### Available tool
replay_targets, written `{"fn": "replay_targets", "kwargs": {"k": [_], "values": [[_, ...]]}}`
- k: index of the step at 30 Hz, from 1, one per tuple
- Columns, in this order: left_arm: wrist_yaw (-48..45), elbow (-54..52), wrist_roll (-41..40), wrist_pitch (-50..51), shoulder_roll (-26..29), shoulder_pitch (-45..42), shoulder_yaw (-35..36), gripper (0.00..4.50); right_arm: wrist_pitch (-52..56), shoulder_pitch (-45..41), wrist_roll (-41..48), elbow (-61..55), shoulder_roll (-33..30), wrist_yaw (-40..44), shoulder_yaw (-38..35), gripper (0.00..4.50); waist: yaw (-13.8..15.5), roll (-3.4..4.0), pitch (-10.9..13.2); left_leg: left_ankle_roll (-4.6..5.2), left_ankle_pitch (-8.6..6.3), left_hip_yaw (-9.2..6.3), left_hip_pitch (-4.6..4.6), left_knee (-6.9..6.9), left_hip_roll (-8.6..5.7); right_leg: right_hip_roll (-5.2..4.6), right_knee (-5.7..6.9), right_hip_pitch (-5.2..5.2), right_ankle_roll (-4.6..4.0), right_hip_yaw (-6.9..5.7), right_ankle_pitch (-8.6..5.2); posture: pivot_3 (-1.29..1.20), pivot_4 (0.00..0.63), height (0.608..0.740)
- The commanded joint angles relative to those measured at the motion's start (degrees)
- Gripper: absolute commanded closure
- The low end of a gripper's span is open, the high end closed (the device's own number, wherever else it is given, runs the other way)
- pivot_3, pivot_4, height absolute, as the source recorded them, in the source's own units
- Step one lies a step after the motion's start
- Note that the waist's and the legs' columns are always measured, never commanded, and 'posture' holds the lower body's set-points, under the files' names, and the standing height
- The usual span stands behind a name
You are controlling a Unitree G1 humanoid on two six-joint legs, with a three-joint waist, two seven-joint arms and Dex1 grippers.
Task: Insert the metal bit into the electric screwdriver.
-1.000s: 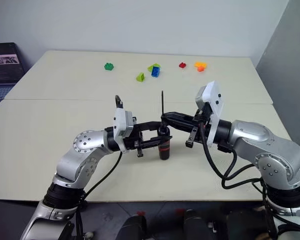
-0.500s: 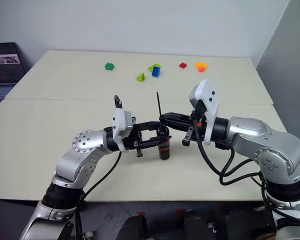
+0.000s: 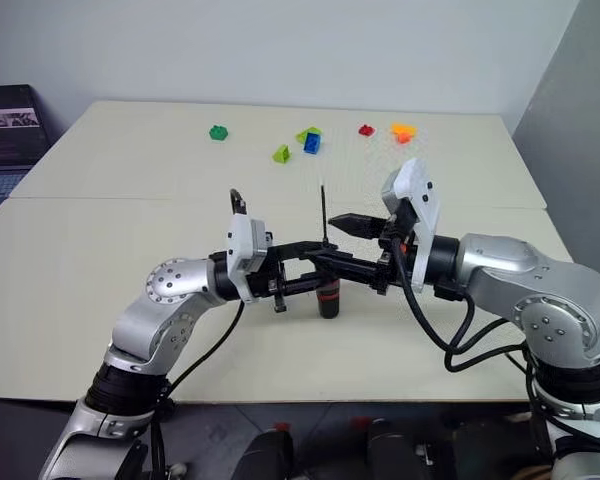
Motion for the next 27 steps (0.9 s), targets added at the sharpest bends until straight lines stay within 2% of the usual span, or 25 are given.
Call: {"fn": "replay_targets", "kwargs": {"k": [1,4,8,11,15,18,22,26,27], "values": [[2.45,3.87,5.19,-0.58,2.3,-8.39,2.03,2.88,-2.51,1.58,-3.77,-0.83,-3.85,1.28,-2.89,0.7,0.07,-0.04,0.03,0.0,0.0,0.0,-0.05,0.0,0.0,0.0,0.0,-0.05,0.0,0.0,0.0,0.0,0.15,0.74],[2.86,12.0,12.84,0.21,5.97,-16.92,-0.56,2.88,-3.0,3.59,-5.3,-2.17,-5.95,1.57,-3.36,0.7,0.29,-0.06,0.04,0.02,0.02,-0.03,-0.46,0.0,0.0,0.02,0.01,-0.43,0.32,-0.04,0.18,0.0,0.15,0.74],[-1.23,22.64,20.69,1.61,9.47,-25.67,-5.86,2.88,-4.06,6.62,-8.22,-4.86,-8.8,2.89,-2.81,0.7,0.37,-0.04,0.04,0.03,0.01,-0.06,-0.54,-0.27,-0.01,0.02,-0.28,-0.48,0.18,-0.08,0.24,0.0,0.15,0.74],[-7.65,36.05,29.13,-8.17,10.05,-33.97,-13.29,2.88,-5.97,9.81,-12.85,-7.71,-13.49,5.19,-1.89,0.7,0.62,-0.03,0.05,0.04,0.0,-0.15,-0.77,-0.38,0.0,0.01,-0.57,-0.56,0.0,-0.23,0.34,0.0,0.15,0.74],[-11.58,52.3,35.91,-19.07,6.09,-42.11,-19.18,2.88,-9.05,12.16,-17.75,-9.58,-17.59,7.7,-1.19,0.7,1.21,-0.03,0.05,0.04,-0.01,-0.11,-0.95,-0.4,-0.02,-0.06,-0.7,-0.66,-0.05,-0.33,0.32,0.0,0.15,0.74],[-13.81,63.94,40.49,-24.16,-0.98,-46.48,-23.37,2.88,-10.62,13.35,-20.36,-10.3,-19.1,8.68,-1.19,0.7,1.14,-0.06,0.06,0.06,-0.02,-0.14,-0.94,-0.39,0.0,-0.05,-0.57,-0.65,-0.06,-0.36,0.31,0.0,0.15,0.74],[-13.31,73.6,43.71,-26.05,-7.54,-48.82,-24.01,2.88,-11.97,14.59,-22.03,-10.78,-18.93,8.96,-2.14,0.7,1.77,-0.06,0.06,0.06,-0.01,-0.13,-0.94,-0.29,-0.03,-0.06,-0.57,-0.58,-0.05,-0.36,0.32,0.0,0.15,0.74],[-12.49,77.77,45.84,-27.41,-9.85,-49.81,-23.21,2.88,-12.31,15.5,-21.43,-11.68,-18.18,9.01,-3.56,0.7,1.65,-0.06,0.06,0.06,-0.01,-0.14,-0.94,-0.27,-0.04,-0.06,-0.54,-0.56,-0.04,-0.35,0.32,0.0,0.15,0.74],[-12.39,78.33,46.15,-27.59,-10.11,-49.91,-22.9,2.53,-12.19,15.6,-21.02,-11.82,-17.84,8.85,-3.9,0.7,1.58,-0.06,0.06,0.06,-0.01,-0.14,-0.93,-0.28,-0.03,-0.05,-0.54,-0.57,-0.04,-0.34,0.32,0.0,0.15,0.74]]}}
